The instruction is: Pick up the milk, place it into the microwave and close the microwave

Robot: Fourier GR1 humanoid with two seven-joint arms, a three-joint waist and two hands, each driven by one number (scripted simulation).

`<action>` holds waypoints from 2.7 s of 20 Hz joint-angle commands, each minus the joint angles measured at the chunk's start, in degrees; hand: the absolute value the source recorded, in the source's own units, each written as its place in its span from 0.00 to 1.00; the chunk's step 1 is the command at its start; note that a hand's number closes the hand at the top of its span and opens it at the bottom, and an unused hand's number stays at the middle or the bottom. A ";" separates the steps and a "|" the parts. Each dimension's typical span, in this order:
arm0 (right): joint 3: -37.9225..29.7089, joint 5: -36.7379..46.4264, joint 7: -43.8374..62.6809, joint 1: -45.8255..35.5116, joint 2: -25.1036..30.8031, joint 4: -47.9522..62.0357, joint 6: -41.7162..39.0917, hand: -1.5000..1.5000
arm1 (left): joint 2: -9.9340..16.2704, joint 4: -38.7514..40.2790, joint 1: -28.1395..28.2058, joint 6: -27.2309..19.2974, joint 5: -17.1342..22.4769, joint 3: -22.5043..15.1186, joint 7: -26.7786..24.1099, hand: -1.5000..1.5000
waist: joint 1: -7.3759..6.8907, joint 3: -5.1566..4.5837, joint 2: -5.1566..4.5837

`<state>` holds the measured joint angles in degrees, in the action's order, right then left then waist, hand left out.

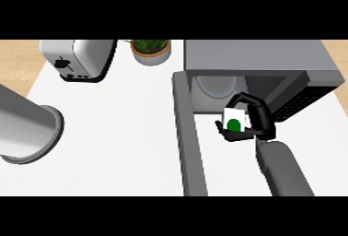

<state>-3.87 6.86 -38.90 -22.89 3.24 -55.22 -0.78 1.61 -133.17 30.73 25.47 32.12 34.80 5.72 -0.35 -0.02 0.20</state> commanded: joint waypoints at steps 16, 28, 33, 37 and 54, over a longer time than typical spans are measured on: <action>-2.46 13.19 8.74 -31.81 0.55 29.61 22.80 1.00 | 3.64 4.37 -5.36 3.39 3.39 3.10 -0.32 0.00 | -2.78 0.06 -1.31; -6.82 14.00 4.97 -38.89 7.19 40.02 34.36 1.00 | 2.49 4.78 -6.05 4.73 2.54 1.83 -0.44 0.00 | -5.32 0.12 -2.49; -5.19 16.71 1.84 -39.22 9.43 42.94 36.67 1.00 | 1.33 3.15 -7.55 4.18 0.57 -0.39 -0.17 0.00 | -6.26 0.26 -3.34; -3.53 19.55 3.67 -40.25 10.82 46.06 41.73 1.00 | 2.54 6.01 -8.89 4.47 0.90 -0.64 0.33 0.00 | -6.95 0.15 -3.82; -3.04 21.14 4.66 -40.05 10.20 49.08 44.16 0.00 | 3.73 9.49 -12.36 5.99 -5.91 -3.13 -0.25 0.00 | -7.10 0.36 -4.07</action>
<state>-6.70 28.26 -31.79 -62.44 14.28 -5.35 45.81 5.07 -124.79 19.06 30.54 27.77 33.15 5.22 -7.82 0.34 -3.91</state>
